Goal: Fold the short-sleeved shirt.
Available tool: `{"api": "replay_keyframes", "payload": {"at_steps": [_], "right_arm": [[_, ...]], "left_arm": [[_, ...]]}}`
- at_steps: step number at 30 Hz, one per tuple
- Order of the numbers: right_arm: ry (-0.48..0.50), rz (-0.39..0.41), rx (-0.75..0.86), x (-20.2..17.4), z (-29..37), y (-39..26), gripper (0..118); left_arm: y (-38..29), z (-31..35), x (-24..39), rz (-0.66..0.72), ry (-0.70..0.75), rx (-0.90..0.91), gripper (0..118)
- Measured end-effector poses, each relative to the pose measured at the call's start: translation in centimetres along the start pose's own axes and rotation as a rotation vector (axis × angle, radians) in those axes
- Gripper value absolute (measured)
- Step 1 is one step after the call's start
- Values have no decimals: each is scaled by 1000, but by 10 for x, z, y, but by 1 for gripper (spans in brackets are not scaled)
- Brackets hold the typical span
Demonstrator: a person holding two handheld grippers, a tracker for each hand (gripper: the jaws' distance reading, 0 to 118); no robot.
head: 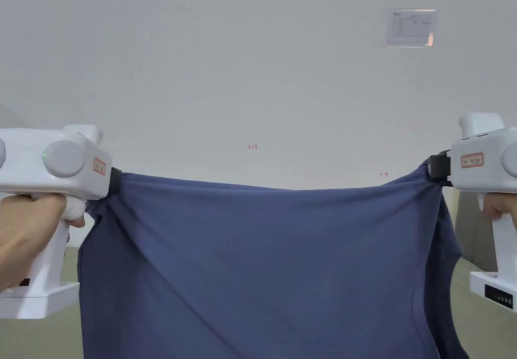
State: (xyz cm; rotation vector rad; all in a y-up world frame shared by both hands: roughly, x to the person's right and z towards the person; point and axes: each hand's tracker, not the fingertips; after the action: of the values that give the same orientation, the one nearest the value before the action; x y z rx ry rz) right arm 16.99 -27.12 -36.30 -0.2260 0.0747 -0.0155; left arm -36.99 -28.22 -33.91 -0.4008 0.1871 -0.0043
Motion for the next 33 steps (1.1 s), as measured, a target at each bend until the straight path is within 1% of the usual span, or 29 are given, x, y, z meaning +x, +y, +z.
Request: {"api": "replay_keyframes", "payload": {"at_steps": [9, 13, 14, 19, 25, 27, 29, 31, 33], "right_arm": [[-29, 38, 28, -12, -73, 59, 0], [-46, 34, 38, -10, -114, 93, 0], [-53, 37, 40, -21, -108, 95, 0], [-75, 40, 51, -30, -141, 113, 0], [-103, 69, 56, -36, -182, 120, 0], [-117, 87, 45, -43, -191, 113, 0], [-118, 75, 34, -43, -204, 104, 0], [-121, 66, 20, -43, -219, 90, 0], [-125, 78, -9, -43, -230, 69, 0]], "left_arm": [[48, -48, 7, -3, 56, 19, 3], [73, -74, 14, -10, 77, 30, 3], [78, -80, 14, 3, 77, 35, 3], [100, -116, 23, 18, 102, 49, 3], [112, -154, 32, 1, 131, 67, 3], [108, -169, 35, -6, 129, 64, 3], [100, -186, 35, 14, 128, 45, 3], [90, -207, 37, -5, 117, 25, 3], [74, -224, 38, -7, 112, 8, 3]]}}
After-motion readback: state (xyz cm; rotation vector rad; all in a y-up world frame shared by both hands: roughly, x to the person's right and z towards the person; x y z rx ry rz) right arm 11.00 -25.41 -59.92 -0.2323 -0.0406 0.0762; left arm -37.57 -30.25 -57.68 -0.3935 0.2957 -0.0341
